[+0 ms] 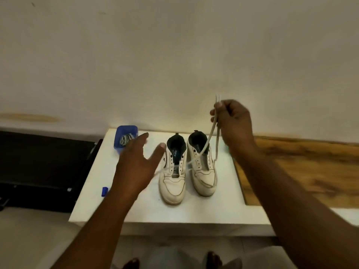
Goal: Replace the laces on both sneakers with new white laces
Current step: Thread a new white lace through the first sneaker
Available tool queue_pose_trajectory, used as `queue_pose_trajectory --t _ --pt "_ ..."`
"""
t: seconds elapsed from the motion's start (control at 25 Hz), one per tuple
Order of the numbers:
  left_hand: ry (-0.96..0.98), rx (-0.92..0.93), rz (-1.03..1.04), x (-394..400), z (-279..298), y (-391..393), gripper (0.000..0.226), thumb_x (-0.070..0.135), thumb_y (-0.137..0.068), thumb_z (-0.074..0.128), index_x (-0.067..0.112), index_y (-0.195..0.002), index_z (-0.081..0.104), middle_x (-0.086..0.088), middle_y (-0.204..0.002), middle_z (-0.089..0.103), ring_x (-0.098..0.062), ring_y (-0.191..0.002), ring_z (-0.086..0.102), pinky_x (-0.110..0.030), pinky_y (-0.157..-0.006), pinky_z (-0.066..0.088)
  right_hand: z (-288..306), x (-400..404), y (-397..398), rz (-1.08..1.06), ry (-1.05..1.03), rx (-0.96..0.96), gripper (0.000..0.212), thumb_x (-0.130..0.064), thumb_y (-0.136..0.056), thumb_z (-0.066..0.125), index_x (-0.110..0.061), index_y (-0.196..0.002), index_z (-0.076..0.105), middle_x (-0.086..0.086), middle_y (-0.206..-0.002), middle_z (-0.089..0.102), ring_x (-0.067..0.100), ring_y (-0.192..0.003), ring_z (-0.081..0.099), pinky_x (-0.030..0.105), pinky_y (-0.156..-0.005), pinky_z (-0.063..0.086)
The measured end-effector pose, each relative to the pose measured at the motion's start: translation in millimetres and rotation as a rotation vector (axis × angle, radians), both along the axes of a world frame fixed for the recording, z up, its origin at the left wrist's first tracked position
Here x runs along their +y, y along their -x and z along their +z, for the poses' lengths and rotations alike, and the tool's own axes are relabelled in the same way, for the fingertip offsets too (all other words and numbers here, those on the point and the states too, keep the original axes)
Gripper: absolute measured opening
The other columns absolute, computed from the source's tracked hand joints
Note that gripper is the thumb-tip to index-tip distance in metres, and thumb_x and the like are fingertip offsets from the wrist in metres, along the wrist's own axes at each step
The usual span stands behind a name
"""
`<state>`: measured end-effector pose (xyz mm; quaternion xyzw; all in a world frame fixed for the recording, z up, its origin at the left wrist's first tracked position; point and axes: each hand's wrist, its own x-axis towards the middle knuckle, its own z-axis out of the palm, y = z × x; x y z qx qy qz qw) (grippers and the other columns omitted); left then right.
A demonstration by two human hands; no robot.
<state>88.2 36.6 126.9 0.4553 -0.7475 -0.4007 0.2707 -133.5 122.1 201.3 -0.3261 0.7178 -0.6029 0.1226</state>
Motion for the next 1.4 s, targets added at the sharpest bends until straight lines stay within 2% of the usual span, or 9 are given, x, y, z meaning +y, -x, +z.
queue_pose_trajectory --t 0.08,0.24,0.36,0.72,0.92,1.04,1.16,1.28,1.4 --pt "0.222 -0.054 -0.042 -2.5 -32.6 6.4 0.052 0.046 -0.099 0.055 0.027 -0.148 0.048 0.004 -0.149 0.050 -0.014 -0.136 0.046 -0.042 -0.110 0.045 -54.0 -2.8 -11.2 0.042 -0.061 -0.092 0.021 -0.025 -0.105 0.057 -0.016 -0.090 0.069 -0.001 -0.079 0.074 0.018 -0.070 0.067 0.038 -0.067 0.055" --pt "-0.035 0.219 -0.353 5.5 -67.1 44.0 0.042 0.024 -0.104 0.055 0.029 -0.146 0.052 0.013 -0.131 0.065 0.002 -0.117 0.061 -0.021 -0.097 0.052 -123.1 -4.2 -43.2 0.237 -0.061 -0.224 0.017 -0.017 -0.105 0.059 -0.009 -0.096 0.072 -0.001 -0.081 0.073 0.012 -0.075 0.067 0.029 -0.070 0.054" --pt "-0.162 0.287 -0.308 7.6 -88.5 59.8 0.034 0.019 -0.101 0.061 0.027 -0.134 0.062 0.011 -0.113 0.073 -0.005 -0.102 0.070 -0.031 -0.088 0.060 -153.6 -4.6 -47.5 0.237 -0.062 -0.349 0.018 -0.019 -0.104 0.060 -0.009 -0.102 0.074 0.017 -0.093 0.075 0.038 -0.088 0.071 0.041 -0.076 0.058" --pt "-0.342 0.402 -0.065 -6.9 -93.9 58.5 0.011 0.024 -0.097 0.065 0.026 -0.101 0.075 0.006 -0.096 0.078 -0.014 -0.092 0.072 -0.030 -0.083 0.059 -159.3 -9.1 -36.6 0.388 -0.263 -0.178 0.020 -0.026 -0.101 0.065 -0.014 -0.088 0.074 0.003 -0.070 0.068 0.006 -0.064 0.060 0.024 -0.063 0.050" --pt "-0.767 1.026 0.238 -40.9 -74.8 46.4 0.017 0.028 -0.105 0.049 0.020 -0.107 0.064 0.005 -0.074 0.063 -0.011 -0.073 0.067 -0.027 -0.071 0.056 -163.7 3.5 6.7 0.197 -0.700 0.197 0.018 -0.033 -0.099 0.064 -0.018 -0.092 0.072 -0.003 -0.084 0.071 0.011 -0.079 0.065 0.033 -0.073 0.056" --pt "-0.679 0.768 0.190 -51.5 -75.3 35.9 0.025 0.023 -0.106 0.047 0.021 -0.119 0.069 0.007 -0.077 0.056 -0.004 -0.058 0.042 -0.018 -0.051 0.035 -168.3 19.4 11.2 0.152 -1.084 0.551 0.021 -0.039 -0.095 0.064 -0.025 -0.112 0.065 -0.002 -0.107 0.071 0.021 -0.094 0.068 0.030 -0.073 0.051" --pt "-0.409 0.309 0.044 -43.2 -86.3 36.6 0.026 0.020 -0.105 0.049 0.028 -0.124 0.064 0.010 -0.087 0.069 -0.007 -0.062 0.051 -0.024 -0.055 0.043 -164.7 11.7 -4.5 0.080 -0.890 0.696 0.019 -0.038 -0.095 0.063 -0.026 -0.110 0.065 -0.002 -0.109 0.068 0.021 -0.094 0.067 0.030 -0.072 0.048" --pt "-0.214 0.075 -0.080 -40.7 -99.6 37.4 0.011 0.033 -0.101 0.059 0.027 -0.108 0.064 0.013 -0.084 0.076 -0.003 -0.079 0.067 -0.032 -0.080 0.054 -169.5 -2.3 -20.0 0.128 -0.809 0.624 0.021 -0.048 -0.097 0.061 -0.028 -0.096 0.068 -0.007 -0.093 0.068 0.016 -0.084 0.065 0.030 -0.070 0.050" --pt "-0.096 -0.095 -0.133 -37.2 -114.7 41.9 0.024 0.038 -0.102 0.055 0.025 -0.091 0.072 0.012 -0.083 0.075 -0.007 -0.081 0.066 -0.031 -0.078 0.047 -186.0 -6.8 -34.1 0.184 -0.860 0.509 0.032 -0.058 -0.093 0.062 -0.026 -0.090 0.067 -0.007 -0.083 0.068 0.016 -0.080 0.064 0.034 -0.071 0.054"
